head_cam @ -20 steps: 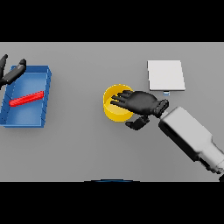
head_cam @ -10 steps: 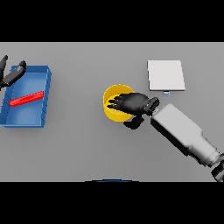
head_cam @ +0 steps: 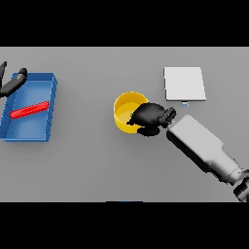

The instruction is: Pick up the red beaker and tilt it to pour out 1 green nut into yellow bowl. Pick up the yellow bowl and place it on the metallic measuring scale.

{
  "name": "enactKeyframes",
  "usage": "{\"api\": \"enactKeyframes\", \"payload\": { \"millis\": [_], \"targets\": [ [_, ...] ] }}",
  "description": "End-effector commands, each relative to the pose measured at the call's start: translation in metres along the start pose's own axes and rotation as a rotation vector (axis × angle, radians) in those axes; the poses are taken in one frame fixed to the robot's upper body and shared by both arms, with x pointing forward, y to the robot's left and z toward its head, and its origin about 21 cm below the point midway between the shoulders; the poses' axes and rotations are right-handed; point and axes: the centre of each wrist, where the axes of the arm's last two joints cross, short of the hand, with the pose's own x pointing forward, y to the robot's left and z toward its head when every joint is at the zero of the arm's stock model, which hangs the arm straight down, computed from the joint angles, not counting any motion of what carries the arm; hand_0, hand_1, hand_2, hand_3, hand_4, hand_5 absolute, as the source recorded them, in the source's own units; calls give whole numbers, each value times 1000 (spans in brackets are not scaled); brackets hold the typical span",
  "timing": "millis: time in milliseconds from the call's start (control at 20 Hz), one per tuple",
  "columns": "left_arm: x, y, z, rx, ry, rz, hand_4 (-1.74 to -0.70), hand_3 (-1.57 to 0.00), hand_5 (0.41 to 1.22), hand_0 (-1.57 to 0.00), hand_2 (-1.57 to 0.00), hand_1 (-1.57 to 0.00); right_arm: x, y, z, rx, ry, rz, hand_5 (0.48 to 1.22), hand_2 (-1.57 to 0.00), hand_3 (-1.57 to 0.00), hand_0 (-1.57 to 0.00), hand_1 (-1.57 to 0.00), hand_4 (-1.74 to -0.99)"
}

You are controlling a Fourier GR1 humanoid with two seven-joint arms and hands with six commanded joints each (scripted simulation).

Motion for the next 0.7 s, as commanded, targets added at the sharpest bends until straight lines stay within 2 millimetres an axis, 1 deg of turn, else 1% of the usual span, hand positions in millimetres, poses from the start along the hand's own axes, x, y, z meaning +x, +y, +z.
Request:
{"api": "enactKeyframes", "payload": {
  "millis": [0,100,150,200,250,300,400,450,500,550,600,650],
  "targets": [
    [1,-1,0,4,-7,5,-724,1,696,1,1,1,0,-2,-2,-4,1,-3,1130,-1122,-834,-1235,-1211,-1614],
    [5,-2,-2,3,2,4,-725,1,698,1,1,1,2,-1,0,-4,4,15,1163,-1192,-1041,-1356,-1341,-1660],
    [4,-1,-1,6,-3,-1,-725,1,694,1,1,1,-1,-1,4,5,-2,20,1174,-1222,-1117,-1399,-1387,-1676],
    [4,-2,-1,3,-4,-3,-722,1,695,1,1,1,0,-3,3,-11,6,20,1184,-1240,-1183,-1433,-1424,-1689],
    [3,0,0,0,-1,-6,-719,1,697,1,1,1,0,-2,2,-24,8,17,1191,-1264,-1218,-1461,-1453,-1699],
    [7,-3,-2,-8,5,1,-719,1,696,1,1,1,-1,-3,1,-32,7,19,1197,-1293,-1233,-1483,-1477,-1708],
    [3,0,1,-5,1,-4,-717,1,693,1,1,1,-7,-4,7,-38,-3,3,1206,-1314,-1285,-1515,-1511,-1720],
    [1,1,2,-3,1,-3,-716,1,694,1,1,1,-6,-6,7,-44,10,-2,1209,-1319,-1311,-1526,-1523,-1724],
    [2,1,1,-6,-1,1,-717,1,695,1,1,1,-8,-9,9,-50,7,-12,1211,-1327,-1323,-1535,-1532,-1727],
    [6,-1,1,-10,7,-1,-717,1,696,1,1,1,-11,-13,16,-50,9,-16,1213,-1331,-1340,-1542,-1540,-1730],
    [2,0,3,-2,8,-3,-719,1,696,1,1,1,-10,-16,16,-57,22,-24,1215,-1337,-1331,-1548,-1546,-1732],
    [-1,-4,3,-11,10,-2,-723,1,694,1,1,1,-10,-19,25,-59,15,-38,1216,-1344,-1317,-1553,-1551,-1734]
  ]
}}
